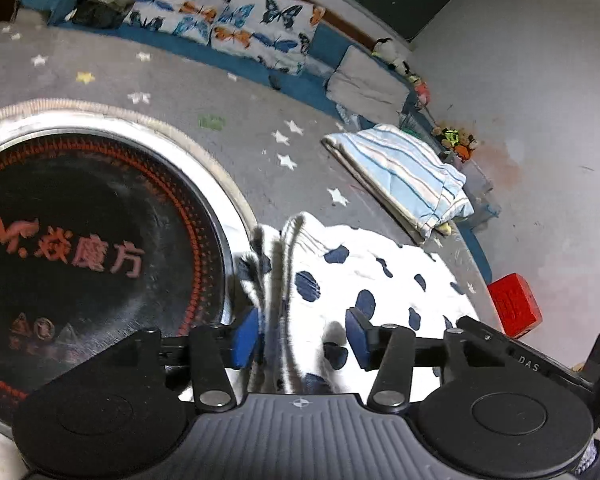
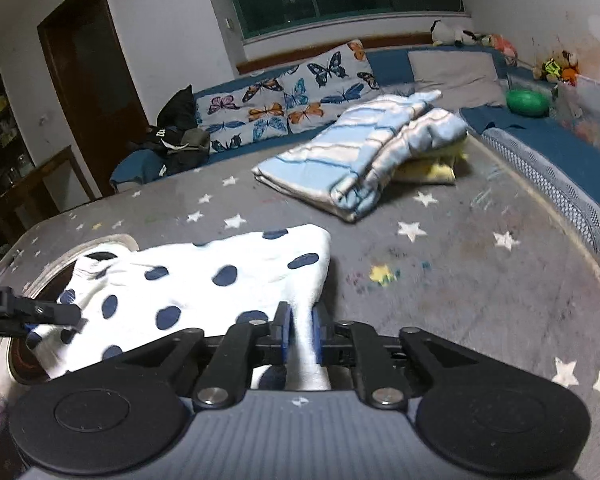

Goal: Fold clothes

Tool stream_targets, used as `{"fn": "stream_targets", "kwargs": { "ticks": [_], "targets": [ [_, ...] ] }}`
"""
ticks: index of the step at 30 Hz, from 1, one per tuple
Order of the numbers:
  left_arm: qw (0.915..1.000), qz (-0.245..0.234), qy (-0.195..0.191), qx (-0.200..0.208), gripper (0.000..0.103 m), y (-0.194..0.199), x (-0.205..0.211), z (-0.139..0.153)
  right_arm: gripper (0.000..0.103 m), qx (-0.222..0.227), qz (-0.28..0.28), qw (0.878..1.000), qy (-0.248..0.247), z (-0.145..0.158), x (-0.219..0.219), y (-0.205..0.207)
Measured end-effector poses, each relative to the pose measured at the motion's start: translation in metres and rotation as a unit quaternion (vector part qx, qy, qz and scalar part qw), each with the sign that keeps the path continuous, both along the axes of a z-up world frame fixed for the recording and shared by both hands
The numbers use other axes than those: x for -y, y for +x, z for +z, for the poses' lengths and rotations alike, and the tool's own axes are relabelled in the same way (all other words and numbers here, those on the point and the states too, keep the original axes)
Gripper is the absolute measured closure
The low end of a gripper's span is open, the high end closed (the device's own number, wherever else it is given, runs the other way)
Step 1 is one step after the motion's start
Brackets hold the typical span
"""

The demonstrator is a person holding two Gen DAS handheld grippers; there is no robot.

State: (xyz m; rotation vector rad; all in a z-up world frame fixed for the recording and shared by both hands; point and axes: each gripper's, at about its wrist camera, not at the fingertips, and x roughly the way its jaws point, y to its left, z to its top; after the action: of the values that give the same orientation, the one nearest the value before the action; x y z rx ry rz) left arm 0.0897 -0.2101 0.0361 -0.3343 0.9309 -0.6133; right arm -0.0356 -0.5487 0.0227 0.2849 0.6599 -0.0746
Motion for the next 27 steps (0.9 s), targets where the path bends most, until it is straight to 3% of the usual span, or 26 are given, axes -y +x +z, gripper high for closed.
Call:
{"fn": "stream_targets", "kwargs": {
  "ticks": [5, 9, 11, 16, 22, 27],
  "targets": [
    [0.9965, 0.0, 0.035, 0.076, 0.052, -0.008, 0.0, 0.024, 0.078, 0.017, 0.003, 1.0, -0.025, 0.014, 0.0, 0.003],
    [0.9927, -0.03, 0.036, 0.112, 0.076, -0.013, 0.014, 0.037, 0.064, 0.027, 0.028, 0.999, -0.024, 0.023, -0.009, 0.018],
    [0.9902, -0.062, 0.037, 0.12, 0.079, -0.014, 0.026, 0.037, 0.064, 0.021, 0.04, 0.999, -0.026, 0.021, -0.014, 0.028],
    [0.9888, -0.092, 0.05, 0.106, 0.083, 0.004, 0.051, 0.024, 0.063, 0.006, 0.051, 0.998, -0.025, 0.01, -0.02, 0.049],
    [0.9913, -0.08, 0.068, 0.08, 0.085, 0.035, 0.06, 0.004, 0.063, -0.013, 0.051, 0.998, -0.027, -0.001, -0.017, 0.072],
    [0.9945, -0.068, 0.057, 0.056, 0.086, 0.049, 0.055, -0.008, 0.062, -0.033, 0.052, 0.998, -0.032, -0.011, -0.014, 0.09]
  ]
}}
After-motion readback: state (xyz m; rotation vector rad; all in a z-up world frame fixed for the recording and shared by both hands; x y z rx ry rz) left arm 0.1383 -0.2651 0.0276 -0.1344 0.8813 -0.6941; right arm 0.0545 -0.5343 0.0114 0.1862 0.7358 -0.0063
